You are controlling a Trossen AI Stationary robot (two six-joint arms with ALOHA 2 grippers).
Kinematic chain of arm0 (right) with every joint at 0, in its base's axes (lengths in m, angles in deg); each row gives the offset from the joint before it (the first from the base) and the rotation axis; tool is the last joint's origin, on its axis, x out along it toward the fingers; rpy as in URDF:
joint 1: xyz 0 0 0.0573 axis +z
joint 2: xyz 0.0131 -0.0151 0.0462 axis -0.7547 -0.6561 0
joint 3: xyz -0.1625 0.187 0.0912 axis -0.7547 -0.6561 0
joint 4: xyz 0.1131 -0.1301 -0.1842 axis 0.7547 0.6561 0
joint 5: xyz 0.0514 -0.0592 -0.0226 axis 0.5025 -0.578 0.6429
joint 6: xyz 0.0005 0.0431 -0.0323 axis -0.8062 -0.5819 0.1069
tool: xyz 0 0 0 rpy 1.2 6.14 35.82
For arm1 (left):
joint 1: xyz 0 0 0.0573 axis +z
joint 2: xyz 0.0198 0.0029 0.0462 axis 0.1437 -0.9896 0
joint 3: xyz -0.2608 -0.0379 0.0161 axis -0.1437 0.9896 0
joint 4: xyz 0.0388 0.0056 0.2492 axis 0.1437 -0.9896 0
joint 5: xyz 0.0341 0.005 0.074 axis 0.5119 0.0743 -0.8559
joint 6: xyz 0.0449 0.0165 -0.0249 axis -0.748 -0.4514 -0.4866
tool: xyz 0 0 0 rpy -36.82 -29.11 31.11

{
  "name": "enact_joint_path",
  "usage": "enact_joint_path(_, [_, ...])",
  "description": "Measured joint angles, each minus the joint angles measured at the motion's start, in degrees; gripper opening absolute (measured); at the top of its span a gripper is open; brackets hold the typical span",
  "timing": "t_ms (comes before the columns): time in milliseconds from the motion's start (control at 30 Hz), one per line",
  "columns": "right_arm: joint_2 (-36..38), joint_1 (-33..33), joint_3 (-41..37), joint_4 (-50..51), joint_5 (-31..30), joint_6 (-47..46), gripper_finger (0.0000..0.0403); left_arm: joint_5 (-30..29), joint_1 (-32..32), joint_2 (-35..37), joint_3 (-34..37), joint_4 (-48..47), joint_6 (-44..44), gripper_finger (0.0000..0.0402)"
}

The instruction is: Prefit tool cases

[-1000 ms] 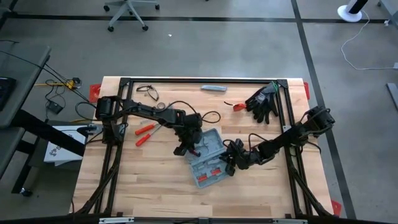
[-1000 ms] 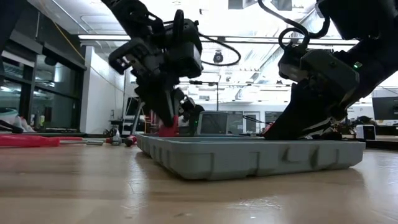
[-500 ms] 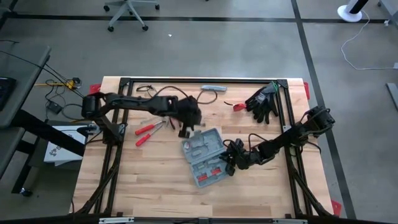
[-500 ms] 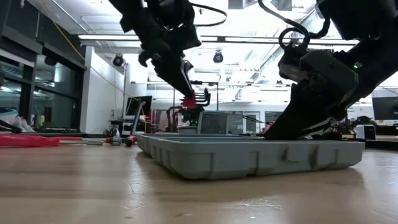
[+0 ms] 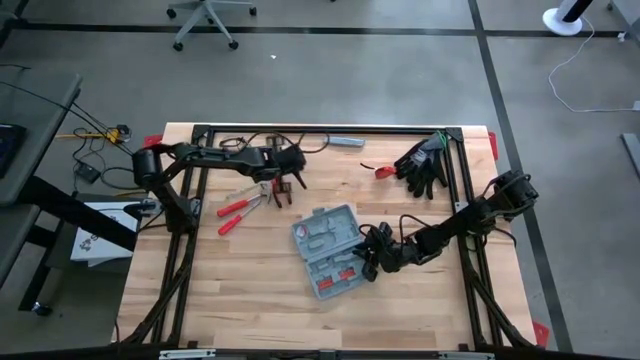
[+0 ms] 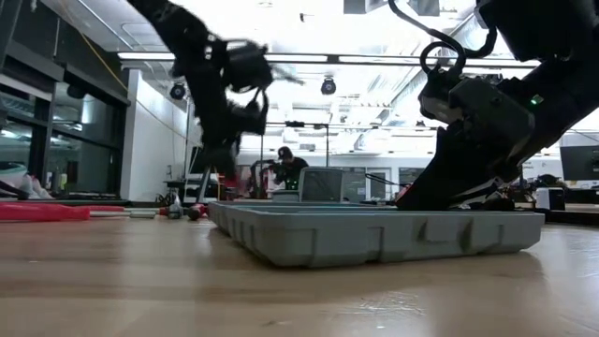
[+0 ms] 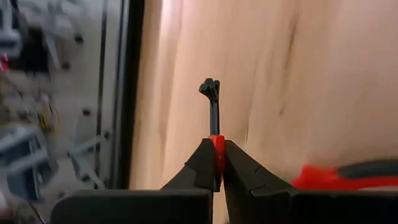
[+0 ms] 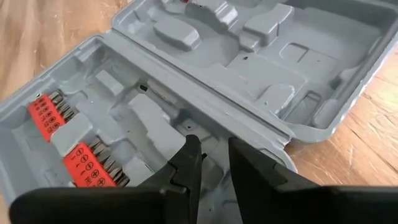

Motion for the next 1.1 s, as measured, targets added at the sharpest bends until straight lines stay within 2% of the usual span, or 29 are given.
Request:
enact_joint_path(200, [0.0,0.0,0.0,0.0,-0.2,0.1,0.0078,1.0,3.8,0.0,6.4,3.0,3.1,0.0])
enact_joint_path(467, [0.0,0.0,0.0,0.0,-0.2,0.0,0.0078,0.9,3.6,0.0,9.9,6.3,3.5,0.0])
enact_joint_path(800, [0.0,0.0,0.0,0.1,-0.2,0.1,0.0078,-1.2,-0.7,0.0,9.8,7.3,2.7,0.0])
enact_joint_path(933, [0.0,0.0,0.0,0.2,-0.3,0.1,0.0078,-6.6,-3.3,0.0,9.8,7.3,2.6,0.0])
enact_joint_path(1100, [0.0,0.0,0.0,0.3,-0.3,0.0,0.0078,-9.6,-6.9,0.0,9.8,7.3,2.4,0.0])
